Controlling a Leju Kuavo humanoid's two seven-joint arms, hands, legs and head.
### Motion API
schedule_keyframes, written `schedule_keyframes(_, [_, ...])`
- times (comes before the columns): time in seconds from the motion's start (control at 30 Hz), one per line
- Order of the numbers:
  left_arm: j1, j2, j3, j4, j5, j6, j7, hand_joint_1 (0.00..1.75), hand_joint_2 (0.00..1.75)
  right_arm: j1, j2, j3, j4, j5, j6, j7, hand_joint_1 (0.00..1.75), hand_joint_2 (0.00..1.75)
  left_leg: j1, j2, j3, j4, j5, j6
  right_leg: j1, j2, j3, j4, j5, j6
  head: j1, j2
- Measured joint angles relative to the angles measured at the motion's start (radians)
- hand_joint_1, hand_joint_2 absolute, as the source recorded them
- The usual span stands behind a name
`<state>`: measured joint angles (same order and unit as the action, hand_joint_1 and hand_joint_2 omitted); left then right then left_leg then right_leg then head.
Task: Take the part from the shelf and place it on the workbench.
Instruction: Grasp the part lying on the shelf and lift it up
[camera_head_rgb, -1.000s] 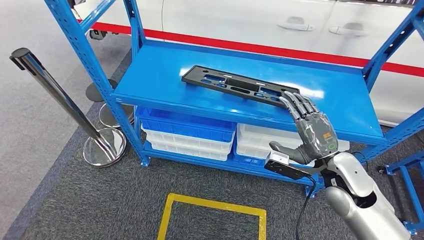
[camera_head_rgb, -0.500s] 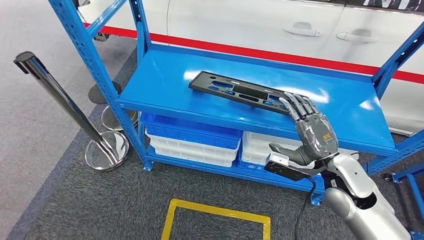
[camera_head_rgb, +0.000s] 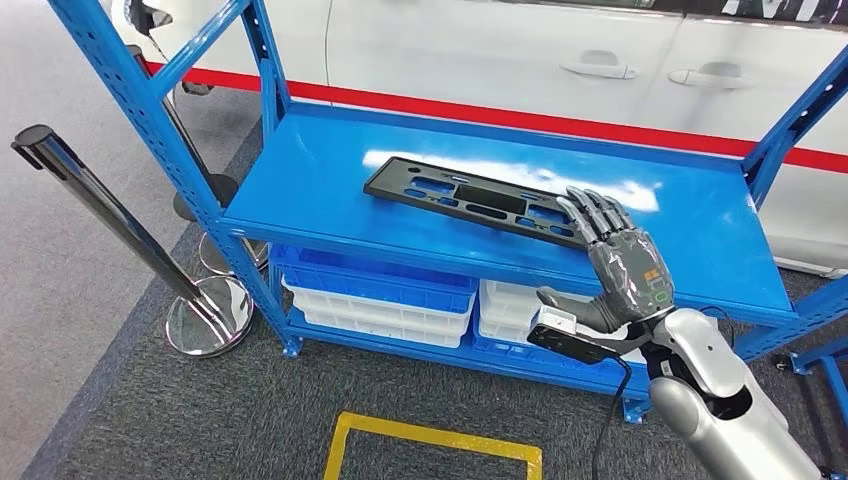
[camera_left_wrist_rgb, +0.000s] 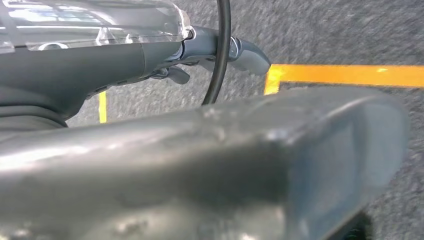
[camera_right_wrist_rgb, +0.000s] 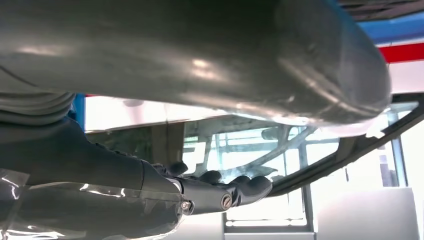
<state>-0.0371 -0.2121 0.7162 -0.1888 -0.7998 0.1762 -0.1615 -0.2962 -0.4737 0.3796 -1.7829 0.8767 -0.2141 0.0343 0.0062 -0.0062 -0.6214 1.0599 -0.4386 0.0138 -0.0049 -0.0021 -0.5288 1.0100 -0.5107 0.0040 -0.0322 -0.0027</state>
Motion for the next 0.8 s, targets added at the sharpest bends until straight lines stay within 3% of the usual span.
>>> schedule_keyframes(0.1, [-0.001,0.001,0.0,0.0,-0.003,0.0,-0.002,0.0,0.0,-0.001,0.001,0.0,0.0,-0.001,0.001,0.0,0.0,0.0,-0.001,-0.002,0.009,-0.017,-0.009,0.016,-0.002,0.0,0.001,0.0,-0.007,0.014,0.0,0.0])
schedule_keyframes(0.17, [-0.001,0.001,0.0,0.0,-0.004,0.0,-0.003,0.0,0.0,-0.003,0.0,-0.002,0.0,-0.001,0.001,0.0,0.0,0.0,0.004,-0.001,0.022,-0.029,-0.01,0.027,-0.005,0.001,-0.019,0.046,-0.034,0.024,0.0,0.0])
schedule_keyframes(0.27, [-0.003,0.001,-0.001,0.0,-0.006,-0.002,-0.004,0.0,0.0,-0.002,0.0,-0.002,0.002,-0.001,0.001,0.0,0.0,0.0,0.005,-0.001,0.033,-0.034,-0.018,0.035,-0.012,0.001,-0.133,0.236,-0.102,0.037,0.0,0.0])
schedule_keyframes(0.3, [-0.002,0.001,-0.001,0.0,-0.006,-0.004,-0.004,0.0,0.0,0.0,0.0,-0.002,0.004,-0.001,0.002,0.0,0.0,0.0,0.005,-0.001,0.038,-0.034,-0.023,0.036,-0.014,0.001,-0.165,0.277,-0.103,0.039,0.0,0.0])
schedule_keyframes(0.33, [-0.002,0.001,-0.002,0.0,-0.006,-0.005,-0.004,0.0,0.0,0.002,0.0,-0.002,0.005,-0.001,0.002,0.0,0.0,0.0,0.005,-0.002,0.044,-0.034,-0.028,0.035,-0.016,0.001,-0.179,0.281,-0.082,0.04,0.0,0.0])
schedule_keyframes(0.37, [-0.001,0.001,-0.002,0.0,-0.006,-0.006,-0.004,0.0,0.0,0.002,0.0,-0.002,0.006,-0.001,0.002,0.001,0.0,0.0,0.005,-0.002,0.054,-0.034,-0.034,0.033,-0.017,0.001,-0.172,0.245,-0.041,0.04,0.0,0.0])
schedule_keyframes(0.43, [0.0,0.001,-0.004,0.0,-0.006,-0.007,-0.004,0.0,0.0,0.001,0.0,-0.002,0.007,-0.001,0.004,0.002,0.0,0.0,0.004,-0.004,0.073,-0.035,-0.048,0.027,-0.017,0.0,-0.125,0.115,0.049,0.035,0.0,0.0])
schedule_keyframes(0.47, [0.0,0.001,-0.004,0.0,-0.006,-0.007,-0.004,0.0,0.0,0.0,0.0,-0.001,0.007,-0.001,0.005,0.003,0.0,0.0,0.003,-0.005,0.077,-0.035,-0.053,0.023,-0.014,0.0,-0.103,0.059,0.071,0.029,0.0,0.0])
schedule_keyframes(0.57, [-0.002,0.0,-0.005,0.001,-0.006,-0.008,-0.003,0.0,0.0,-0.001,0.0,-0.001,0.009,-0.001,0.009,0.005,0.0,0.0,0.002,-0.005,0.079,-0.039,-0.061,0.005,-0.006,0.0,-0.084,0.007,0.067,0.014,0.0,0.0])
schedule_keyframes(0.63, [-0.003,0.001,-0.006,0.001,-0.006,-0.008,-0.004,0.0,0.0,-0.002,0.001,-0.001,0.009,-0.001,0.011,0.005,0.0,0.0,0.003,-0.002,0.081,-0.031,-0.073,-0.007,-0.01,0.001,-0.073,-0.002,0.065,0.004,0.0,0.0])
schedule_keyframes(0.67, [-0.003,0.001,-0.006,0.001,-0.006,-0.007,-0.004,0.0,0.0,-0.002,0.001,-0.001,0.009,-0.001,0.011,0.006,0.0,0.0,0.003,-0.001,0.07,-0.001,-0.088,-0.011,-0.012,0.0,-0.065,-0.008,0.063,-0.002,0.0,0.0])
schedule_keyframes(0.77, [-0.003,0.001,-0.006,0.001,-0.006,-0.007,-0.003,0.0,0.0,-0.002,0.003,0.003,0.011,0.003,0.015,0.007,0.0,0.0,0.004,0.0,-0.033,0.188,-0.158,-0.017,-0.01,-0.003,-0.044,-0.012,0.05,-0.018,0.0,0.0])
schedule_keyframes(0.8, [-0.002,0.001,-0.006,0.001,-0.006,-0.007,-0.002,0.0,0.0,-0.001,0.004,0.006,0.012,0.003,0.016,0.008,0.0,0.0,0.004,0.0,-0.066,0.236,-0.164,-0.018,-0.008,-0.003,-0.038,-0.012,0.044,-0.019,0.0,0.0])
